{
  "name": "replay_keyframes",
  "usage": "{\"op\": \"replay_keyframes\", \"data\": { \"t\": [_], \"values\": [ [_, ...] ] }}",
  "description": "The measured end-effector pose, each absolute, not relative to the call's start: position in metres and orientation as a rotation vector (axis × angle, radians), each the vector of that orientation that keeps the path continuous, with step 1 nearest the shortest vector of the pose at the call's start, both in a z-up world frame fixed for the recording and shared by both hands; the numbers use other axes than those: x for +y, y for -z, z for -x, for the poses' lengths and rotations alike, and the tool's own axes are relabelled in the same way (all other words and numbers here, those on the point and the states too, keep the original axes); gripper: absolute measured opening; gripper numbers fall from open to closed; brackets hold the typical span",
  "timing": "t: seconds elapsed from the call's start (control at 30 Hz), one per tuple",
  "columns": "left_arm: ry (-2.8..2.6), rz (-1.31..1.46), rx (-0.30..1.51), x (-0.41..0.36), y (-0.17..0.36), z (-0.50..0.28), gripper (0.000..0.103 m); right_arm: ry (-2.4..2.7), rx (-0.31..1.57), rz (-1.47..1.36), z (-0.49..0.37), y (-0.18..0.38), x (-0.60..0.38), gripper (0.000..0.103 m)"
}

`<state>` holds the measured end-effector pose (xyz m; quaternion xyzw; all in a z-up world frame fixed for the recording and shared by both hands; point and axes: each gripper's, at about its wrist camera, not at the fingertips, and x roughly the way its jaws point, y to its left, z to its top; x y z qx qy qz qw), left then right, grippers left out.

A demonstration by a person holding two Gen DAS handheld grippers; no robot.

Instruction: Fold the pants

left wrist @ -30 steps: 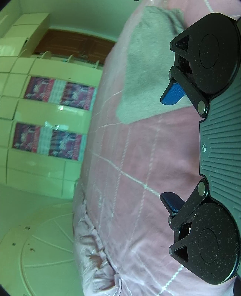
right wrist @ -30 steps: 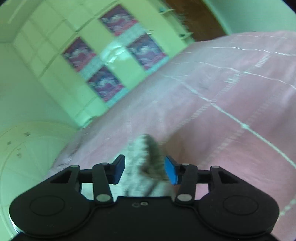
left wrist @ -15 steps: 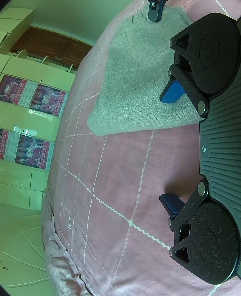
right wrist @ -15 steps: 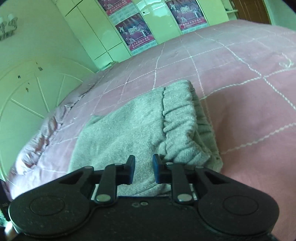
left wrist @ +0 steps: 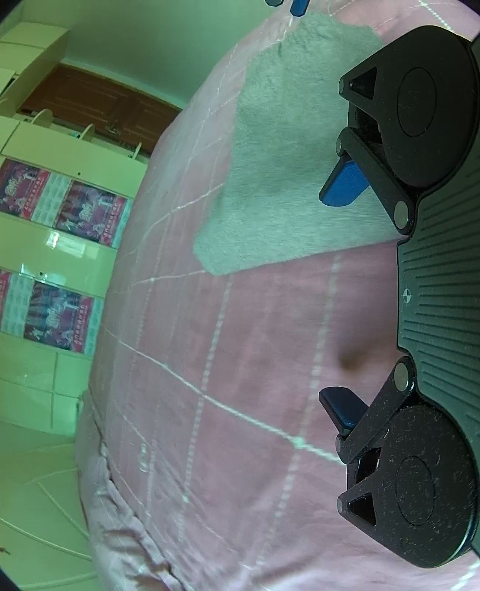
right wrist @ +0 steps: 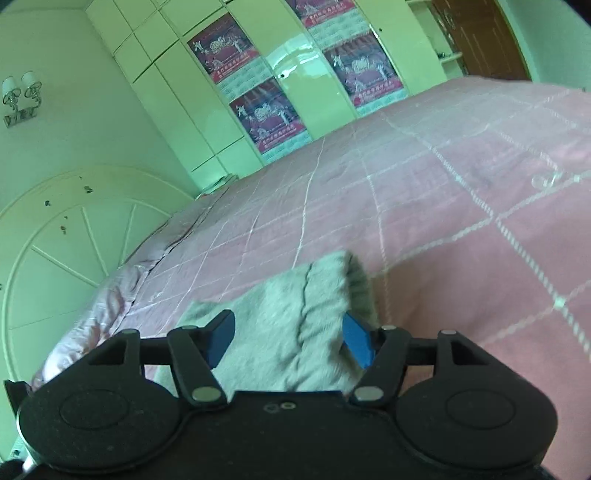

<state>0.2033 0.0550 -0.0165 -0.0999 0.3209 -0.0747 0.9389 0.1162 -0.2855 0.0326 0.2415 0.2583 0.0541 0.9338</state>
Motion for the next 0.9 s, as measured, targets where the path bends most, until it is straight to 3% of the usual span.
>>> {"op": "replay_keyframes", "data": {
  "t": [0.23, 0.37, 0.43, 0.5, 0.67, 0.73, 0.8, 0.83, 0.9],
  "values": [
    [0.207, 0.137, 0.650, 0.031, -0.008, -0.281, 0.103, -0.229, 0.594, -0.496, -0.199, -0.038, -0.265, 0.048],
    [0.240, 0.083, 0.694, 0.007, -0.006, -0.323, 0.103, -0.204, 0.726, -0.474, -0.231, -0.011, -0.253, 0.036],
    [0.197, 0.029, 0.759, -0.002, 0.009, -0.340, 0.103, -0.128, 0.786, -0.438, -0.236, 0.008, -0.256, 0.023],
    [0.194, 0.065, 0.789, 0.002, 0.024, -0.348, 0.103, -0.121, 0.776, -0.471, -0.232, 0.020, -0.268, 0.000],
    [0.217, 0.168, 0.767, 0.013, 0.036, -0.337, 0.103, -0.168, 0.765, -0.566, -0.223, 0.021, -0.288, 0.000],
    [0.239, 0.236, 0.765, 0.025, 0.028, -0.327, 0.103, -0.205, 0.696, -0.620, -0.209, 0.006, -0.300, 0.026],
    [0.299, 0.306, 0.781, 0.041, 0.024, -0.317, 0.103, -0.200, 0.649, -0.646, -0.190, -0.005, -0.318, 0.068],
    [0.341, 0.343, 0.801, 0.048, 0.026, -0.314, 0.103, -0.215, 0.652, -0.668, -0.184, -0.006, -0.327, 0.075],
    [0.413, 0.394, 0.866, 0.056, 0.030, -0.310, 0.103, -0.233, 0.701, -0.705, -0.176, 0.000, -0.345, 0.077]
  ]
}}
